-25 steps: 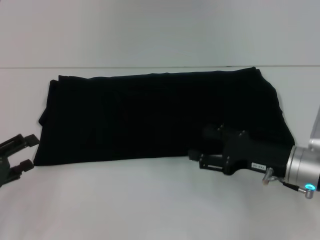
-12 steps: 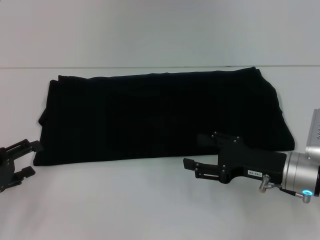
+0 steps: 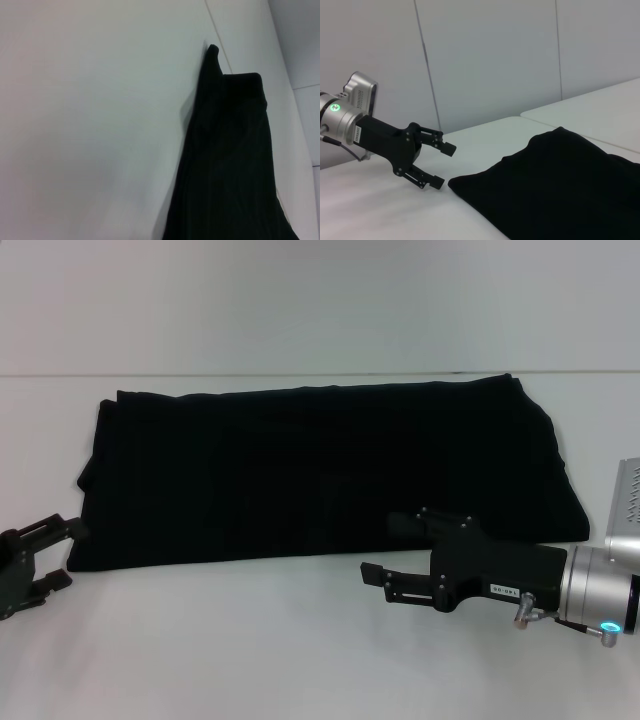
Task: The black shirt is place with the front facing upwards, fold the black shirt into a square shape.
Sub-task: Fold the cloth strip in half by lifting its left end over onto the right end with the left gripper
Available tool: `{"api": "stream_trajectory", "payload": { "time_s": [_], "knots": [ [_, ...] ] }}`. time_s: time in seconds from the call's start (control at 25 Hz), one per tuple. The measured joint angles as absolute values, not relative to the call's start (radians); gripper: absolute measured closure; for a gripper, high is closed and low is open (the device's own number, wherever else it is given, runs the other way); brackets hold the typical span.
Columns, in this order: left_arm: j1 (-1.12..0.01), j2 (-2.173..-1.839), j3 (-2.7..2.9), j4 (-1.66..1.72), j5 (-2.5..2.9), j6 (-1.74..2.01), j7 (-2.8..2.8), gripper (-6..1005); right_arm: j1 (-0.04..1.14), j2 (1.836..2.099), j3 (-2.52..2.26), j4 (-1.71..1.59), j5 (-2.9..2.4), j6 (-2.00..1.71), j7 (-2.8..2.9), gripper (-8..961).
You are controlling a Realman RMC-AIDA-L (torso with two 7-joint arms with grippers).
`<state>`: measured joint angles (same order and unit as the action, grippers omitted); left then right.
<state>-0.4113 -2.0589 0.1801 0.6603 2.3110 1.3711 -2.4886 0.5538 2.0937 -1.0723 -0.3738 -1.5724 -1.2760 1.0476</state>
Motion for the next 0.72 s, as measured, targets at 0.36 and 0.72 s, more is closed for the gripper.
{"api": "stream_trajectory", "payload": {
  "time_s": [0.36,0.72],
  "knots": [
    [-0.428,-2.052,0.179,0.642,2.329,1.342,-2.509,123,0.553,2.094,-1.072,-0.374,-1.570,-1.276,1.048,111],
    [-0.444,-2.049,0.179,0.621,2.332,1.327,-2.512,124,0.554,2.094,-1.072,-0.373,-1.567,-1.275,1.048,110]
  ]
}}
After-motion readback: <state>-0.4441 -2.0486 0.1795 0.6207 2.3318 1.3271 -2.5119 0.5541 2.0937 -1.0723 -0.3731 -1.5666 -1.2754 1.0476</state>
